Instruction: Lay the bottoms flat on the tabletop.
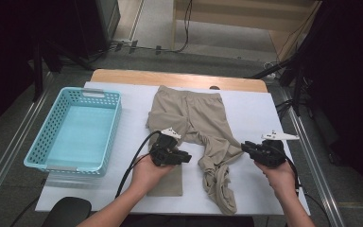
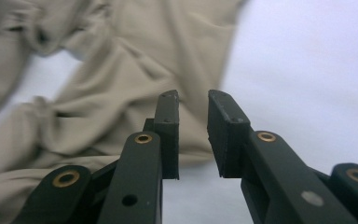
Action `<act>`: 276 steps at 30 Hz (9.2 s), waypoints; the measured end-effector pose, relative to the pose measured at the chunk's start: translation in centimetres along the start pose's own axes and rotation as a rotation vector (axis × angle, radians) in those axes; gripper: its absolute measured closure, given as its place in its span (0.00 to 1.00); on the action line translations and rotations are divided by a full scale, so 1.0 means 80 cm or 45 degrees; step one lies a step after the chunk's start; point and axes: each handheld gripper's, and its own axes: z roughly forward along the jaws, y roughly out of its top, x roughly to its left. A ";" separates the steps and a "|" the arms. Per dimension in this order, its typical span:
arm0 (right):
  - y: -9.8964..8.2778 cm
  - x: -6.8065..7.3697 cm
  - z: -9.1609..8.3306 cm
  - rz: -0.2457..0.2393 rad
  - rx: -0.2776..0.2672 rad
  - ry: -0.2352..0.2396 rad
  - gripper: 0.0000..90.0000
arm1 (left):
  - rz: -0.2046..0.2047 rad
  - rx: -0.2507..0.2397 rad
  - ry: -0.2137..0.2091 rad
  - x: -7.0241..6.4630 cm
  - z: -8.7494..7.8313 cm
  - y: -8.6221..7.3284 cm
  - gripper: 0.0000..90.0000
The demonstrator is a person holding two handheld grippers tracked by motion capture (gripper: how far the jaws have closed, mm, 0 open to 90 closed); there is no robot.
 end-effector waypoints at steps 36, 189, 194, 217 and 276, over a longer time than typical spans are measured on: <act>-0.044 0.170 0.025 -0.393 0.240 0.419 0.79 | 0.080 -0.024 0.094 -0.002 0.019 0.027 0.54; -0.027 0.153 0.063 -0.190 0.141 0.239 0.95 | 0.043 -0.192 0.102 0.040 -0.033 0.055 0.46; -0.034 0.152 0.067 -0.202 0.169 0.263 0.80 | 0.060 -0.171 0.096 0.034 -0.026 0.054 0.46; -0.030 0.074 0.036 -0.055 0.068 0.091 0.73 | 0.131 -0.002 0.048 -0.019 0.058 0.036 0.61; -0.062 0.087 -0.044 -0.114 0.040 0.221 0.68 | 0.028 0.018 0.018 -0.012 -0.010 -0.010 0.64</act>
